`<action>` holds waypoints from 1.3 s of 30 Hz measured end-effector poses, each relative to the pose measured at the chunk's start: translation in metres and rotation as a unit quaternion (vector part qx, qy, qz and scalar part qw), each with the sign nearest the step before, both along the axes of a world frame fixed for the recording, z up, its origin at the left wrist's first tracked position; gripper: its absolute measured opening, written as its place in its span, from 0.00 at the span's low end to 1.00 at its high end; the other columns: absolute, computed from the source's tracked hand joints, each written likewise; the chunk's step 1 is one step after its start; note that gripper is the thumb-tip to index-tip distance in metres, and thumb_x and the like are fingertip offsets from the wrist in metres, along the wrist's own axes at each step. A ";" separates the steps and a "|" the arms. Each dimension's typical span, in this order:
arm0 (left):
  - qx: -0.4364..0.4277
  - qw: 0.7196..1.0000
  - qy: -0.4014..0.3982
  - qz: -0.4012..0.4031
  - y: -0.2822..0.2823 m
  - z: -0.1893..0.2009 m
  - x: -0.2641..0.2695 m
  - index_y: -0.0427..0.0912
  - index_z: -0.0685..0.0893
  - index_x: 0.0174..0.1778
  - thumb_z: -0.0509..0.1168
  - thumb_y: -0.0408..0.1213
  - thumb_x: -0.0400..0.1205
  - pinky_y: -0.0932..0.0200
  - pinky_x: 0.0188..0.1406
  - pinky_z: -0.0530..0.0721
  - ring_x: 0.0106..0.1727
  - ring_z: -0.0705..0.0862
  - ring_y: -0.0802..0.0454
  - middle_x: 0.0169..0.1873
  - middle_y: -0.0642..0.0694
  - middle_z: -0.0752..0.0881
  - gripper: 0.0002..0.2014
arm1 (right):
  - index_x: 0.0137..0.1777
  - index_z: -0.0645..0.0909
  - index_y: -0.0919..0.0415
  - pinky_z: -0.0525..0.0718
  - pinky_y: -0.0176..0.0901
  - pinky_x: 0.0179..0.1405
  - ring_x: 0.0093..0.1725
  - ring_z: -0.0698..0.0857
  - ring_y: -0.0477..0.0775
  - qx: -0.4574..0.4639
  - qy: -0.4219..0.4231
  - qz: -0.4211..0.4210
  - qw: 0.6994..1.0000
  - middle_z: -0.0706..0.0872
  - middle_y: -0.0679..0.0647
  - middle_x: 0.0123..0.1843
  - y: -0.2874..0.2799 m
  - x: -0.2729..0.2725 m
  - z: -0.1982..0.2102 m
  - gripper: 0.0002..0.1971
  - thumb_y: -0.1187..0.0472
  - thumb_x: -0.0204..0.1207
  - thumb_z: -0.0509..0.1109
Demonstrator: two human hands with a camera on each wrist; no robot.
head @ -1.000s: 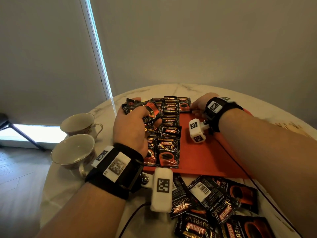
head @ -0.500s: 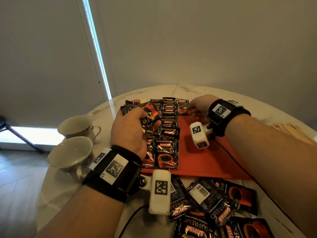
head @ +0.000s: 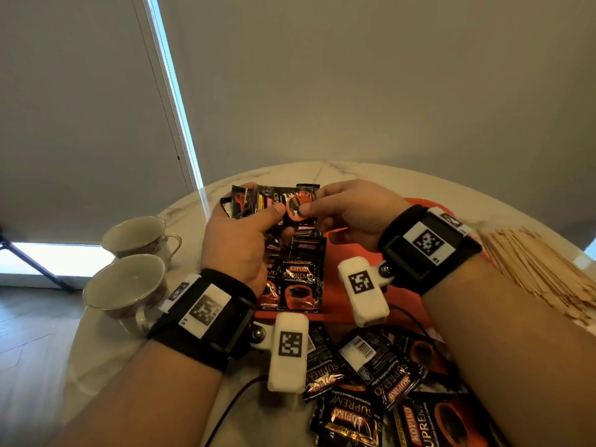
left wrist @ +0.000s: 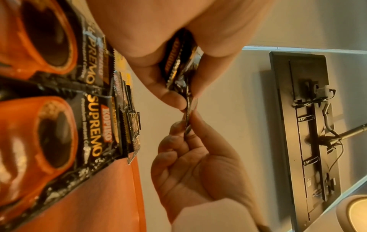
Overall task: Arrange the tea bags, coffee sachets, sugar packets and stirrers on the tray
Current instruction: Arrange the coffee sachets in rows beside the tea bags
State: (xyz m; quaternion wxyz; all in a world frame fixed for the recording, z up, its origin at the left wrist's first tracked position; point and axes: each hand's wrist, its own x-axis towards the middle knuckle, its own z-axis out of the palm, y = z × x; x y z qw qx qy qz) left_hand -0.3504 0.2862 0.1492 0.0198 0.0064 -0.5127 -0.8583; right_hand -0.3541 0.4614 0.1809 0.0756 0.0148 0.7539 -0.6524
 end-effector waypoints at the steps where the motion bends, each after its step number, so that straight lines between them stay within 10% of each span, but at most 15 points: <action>1: 0.005 1.000 0.003 0.008 -0.001 0.001 0.000 0.42 0.83 0.65 0.76 0.23 0.79 0.39 0.47 0.93 0.48 0.95 0.39 0.53 0.38 0.94 0.21 | 0.39 0.84 0.55 0.75 0.39 0.30 0.30 0.78 0.46 0.005 -0.010 0.018 1.000 0.83 0.51 0.32 0.002 0.000 -0.001 0.07 0.65 0.73 0.80; 15: 0.040 0.998 -0.051 0.020 -0.004 0.002 -0.002 0.46 0.87 0.62 0.80 0.28 0.77 0.25 0.49 0.91 0.50 0.95 0.34 0.53 0.39 0.94 0.19 | 0.51 0.88 0.68 0.81 0.40 0.34 0.40 0.84 0.52 0.162 -0.006 0.110 0.981 0.89 0.59 0.44 0.001 0.011 0.000 0.16 0.58 0.70 0.84; 30: 0.079 0.993 -0.061 0.058 -0.005 0.003 -0.005 0.38 0.81 0.59 0.64 0.19 0.82 0.48 0.38 0.93 0.49 0.95 0.34 0.58 0.32 0.89 0.14 | 0.54 0.84 0.70 0.86 0.42 0.37 0.34 0.85 0.52 -0.080 0.002 -0.154 0.985 0.88 0.61 0.41 0.023 -0.009 -0.001 0.06 0.75 0.83 0.66; 35: 0.070 0.996 -0.039 0.044 -0.002 0.004 0.001 0.41 0.81 0.56 0.62 0.18 0.83 0.42 0.45 0.95 0.51 0.94 0.32 0.57 0.30 0.91 0.14 | 0.52 0.87 0.67 0.79 0.40 0.27 0.31 0.83 0.51 0.019 -0.085 -0.280 0.956 0.87 0.56 0.37 0.068 -0.038 -0.019 0.04 0.66 0.82 0.72; 39: 0.070 0.996 -0.032 0.038 -0.002 0.006 0.001 0.42 0.81 0.56 0.62 0.17 0.83 0.44 0.42 0.95 0.51 0.94 0.32 0.57 0.30 0.91 0.15 | 0.41 0.88 0.66 0.83 0.44 0.38 0.34 0.85 0.54 0.091 -0.116 -0.276 0.950 0.88 0.58 0.34 0.076 -0.051 -0.029 0.04 0.67 0.77 0.78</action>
